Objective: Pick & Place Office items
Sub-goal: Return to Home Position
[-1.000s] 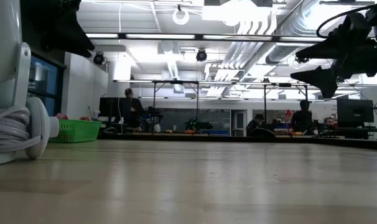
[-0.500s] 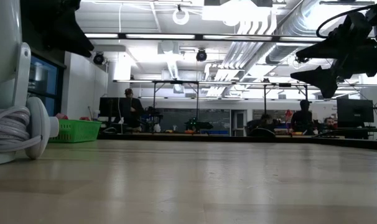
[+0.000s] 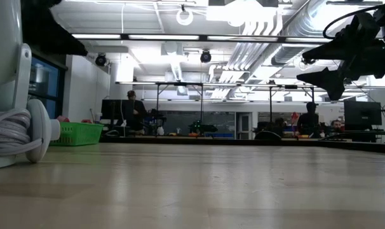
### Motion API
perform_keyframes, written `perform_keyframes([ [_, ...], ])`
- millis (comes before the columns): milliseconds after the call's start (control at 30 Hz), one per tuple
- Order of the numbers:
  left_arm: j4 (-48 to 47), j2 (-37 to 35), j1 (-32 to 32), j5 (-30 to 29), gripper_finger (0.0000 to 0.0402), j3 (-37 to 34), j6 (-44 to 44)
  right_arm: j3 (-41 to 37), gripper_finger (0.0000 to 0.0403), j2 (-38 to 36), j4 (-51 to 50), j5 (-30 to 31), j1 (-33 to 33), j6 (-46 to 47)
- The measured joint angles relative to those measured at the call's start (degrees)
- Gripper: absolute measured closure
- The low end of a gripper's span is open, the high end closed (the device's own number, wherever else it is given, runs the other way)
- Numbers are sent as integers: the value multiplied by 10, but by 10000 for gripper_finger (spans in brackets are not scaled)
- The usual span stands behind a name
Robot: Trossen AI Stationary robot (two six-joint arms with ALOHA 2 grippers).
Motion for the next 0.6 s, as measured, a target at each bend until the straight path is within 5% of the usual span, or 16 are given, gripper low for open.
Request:
perform_keyframes([
  [200, 116, -117, -35, 52, 238, -80, 156, 0, 131, 0, 0, 0, 0, 0],
  [467, 133, -240, -15, 95, 238, -149, 210, 0, 131, 0, 1, 0, 0, 0],
  [600, 138, -240, 9, 93, 238, -155, 219, 0, 131, 0, 1, 0, 0, 0],
])
